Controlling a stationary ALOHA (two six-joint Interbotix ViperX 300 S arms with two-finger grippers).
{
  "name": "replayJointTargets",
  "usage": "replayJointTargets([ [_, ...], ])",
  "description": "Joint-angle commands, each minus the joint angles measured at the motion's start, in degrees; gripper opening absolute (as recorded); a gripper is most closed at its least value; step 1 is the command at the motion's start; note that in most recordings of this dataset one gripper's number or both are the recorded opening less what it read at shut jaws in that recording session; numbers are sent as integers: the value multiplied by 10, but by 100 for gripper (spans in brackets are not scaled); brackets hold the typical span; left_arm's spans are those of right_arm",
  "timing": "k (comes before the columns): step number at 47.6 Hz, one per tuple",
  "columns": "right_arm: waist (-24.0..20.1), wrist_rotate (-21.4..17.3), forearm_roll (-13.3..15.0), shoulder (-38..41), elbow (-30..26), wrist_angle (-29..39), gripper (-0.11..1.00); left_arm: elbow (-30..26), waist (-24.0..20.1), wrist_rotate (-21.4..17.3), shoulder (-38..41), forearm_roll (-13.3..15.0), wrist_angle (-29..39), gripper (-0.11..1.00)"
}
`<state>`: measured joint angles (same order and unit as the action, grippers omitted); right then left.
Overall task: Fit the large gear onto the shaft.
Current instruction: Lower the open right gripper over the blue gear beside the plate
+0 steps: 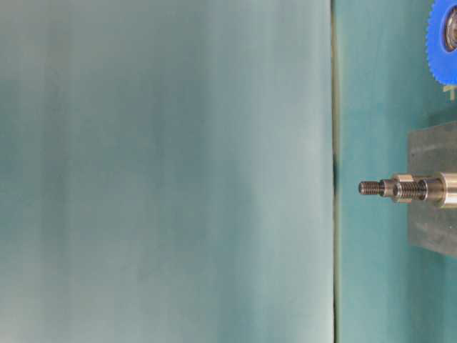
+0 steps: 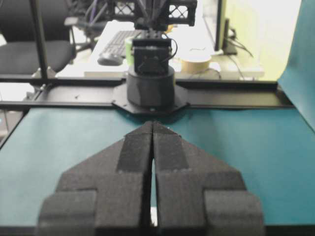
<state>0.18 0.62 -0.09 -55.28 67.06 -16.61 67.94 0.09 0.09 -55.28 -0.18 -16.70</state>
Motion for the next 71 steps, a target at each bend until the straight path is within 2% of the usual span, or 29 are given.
replayJointTargets([
  [1, 4, -9, -2, 7, 3, -6, 1, -4, -3, 21, 18, -4, 9, 0],
  [6, 8, -18, -25, 3, 7, -2, 1, -25, -3, 37, 39, -4, 39, 0],
  [12, 17, -23, -40, 4, 5, 29, 1, -40, -3, 33, 55, -6, 62, 0],
  [20, 48, -54, -67, 50, -32, 182, 1, -42, -3, 29, 76, -6, 107, 0],
  [27, 72, -62, -64, 149, -90, 314, 1, -69, -3, 25, 111, -8, 177, 0],
  [30, 74, -62, -58, 193, -114, 342, 1, -79, -3, 18, 127, -10, 197, 0],
  [43, 76, -62, -37, 306, -163, 359, 1, -103, -3, -21, 196, -10, 222, 0],
  [55, 83, -62, -37, 409, -192, 398, 1, -98, -3, -21, 223, -10, 227, 0],
  [64, 89, -45, -30, 463, -247, 447, 1, -93, -3, -21, 221, -10, 244, 0],
  [67, 91, -39, -29, 477, -257, 456, 7, -93, -3, -21, 220, -10, 254, 0],
  [71, 93, -39, -30, 497, -272, 470, 27, -88, -3, -22, 215, -10, 261, 0],
])
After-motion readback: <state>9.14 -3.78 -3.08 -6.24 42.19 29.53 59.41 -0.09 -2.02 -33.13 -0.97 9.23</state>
